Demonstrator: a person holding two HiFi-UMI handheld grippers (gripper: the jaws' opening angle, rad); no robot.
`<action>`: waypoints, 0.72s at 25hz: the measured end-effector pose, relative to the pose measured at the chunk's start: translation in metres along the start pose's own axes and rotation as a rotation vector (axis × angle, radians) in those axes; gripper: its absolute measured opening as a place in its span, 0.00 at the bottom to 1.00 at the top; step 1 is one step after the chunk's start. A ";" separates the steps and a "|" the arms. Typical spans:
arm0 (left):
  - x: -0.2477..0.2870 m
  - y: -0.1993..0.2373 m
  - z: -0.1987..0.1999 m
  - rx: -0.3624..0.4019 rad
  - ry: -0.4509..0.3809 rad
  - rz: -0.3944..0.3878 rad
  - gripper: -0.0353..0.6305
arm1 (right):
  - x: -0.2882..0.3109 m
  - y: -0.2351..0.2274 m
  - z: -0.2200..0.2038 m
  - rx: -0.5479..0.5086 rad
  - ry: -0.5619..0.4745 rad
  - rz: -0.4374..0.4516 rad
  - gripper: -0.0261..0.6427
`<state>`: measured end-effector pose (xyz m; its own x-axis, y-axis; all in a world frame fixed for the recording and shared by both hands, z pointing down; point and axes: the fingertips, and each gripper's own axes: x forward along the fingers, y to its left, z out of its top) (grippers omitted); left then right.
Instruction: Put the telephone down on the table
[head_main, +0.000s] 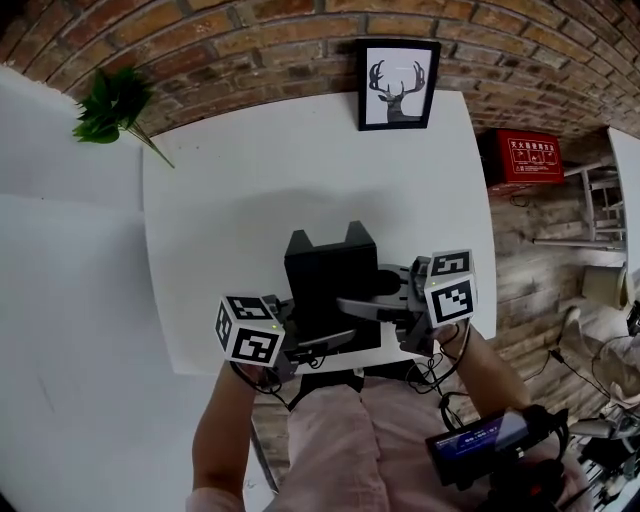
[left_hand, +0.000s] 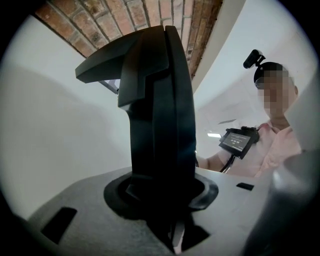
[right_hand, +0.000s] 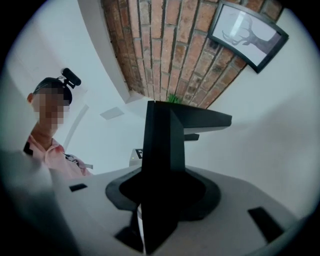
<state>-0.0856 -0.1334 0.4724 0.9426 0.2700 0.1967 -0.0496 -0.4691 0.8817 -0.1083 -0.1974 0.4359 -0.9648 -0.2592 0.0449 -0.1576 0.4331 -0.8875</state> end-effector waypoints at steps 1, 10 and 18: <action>0.001 0.002 -0.001 -0.008 0.001 0.000 0.30 | 0.000 -0.003 -0.001 0.008 0.002 0.000 0.28; 0.005 0.021 -0.006 -0.072 0.003 -0.014 0.30 | 0.001 -0.026 -0.007 0.067 0.020 -0.005 0.29; 0.007 0.039 -0.009 -0.120 -0.003 -0.018 0.30 | 0.005 -0.047 -0.011 0.110 0.036 -0.003 0.29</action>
<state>-0.0839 -0.1424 0.5119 0.9448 0.2748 0.1787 -0.0712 -0.3599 0.9303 -0.1080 -0.2096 0.4824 -0.9716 -0.2280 0.0627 -0.1387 0.3344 -0.9322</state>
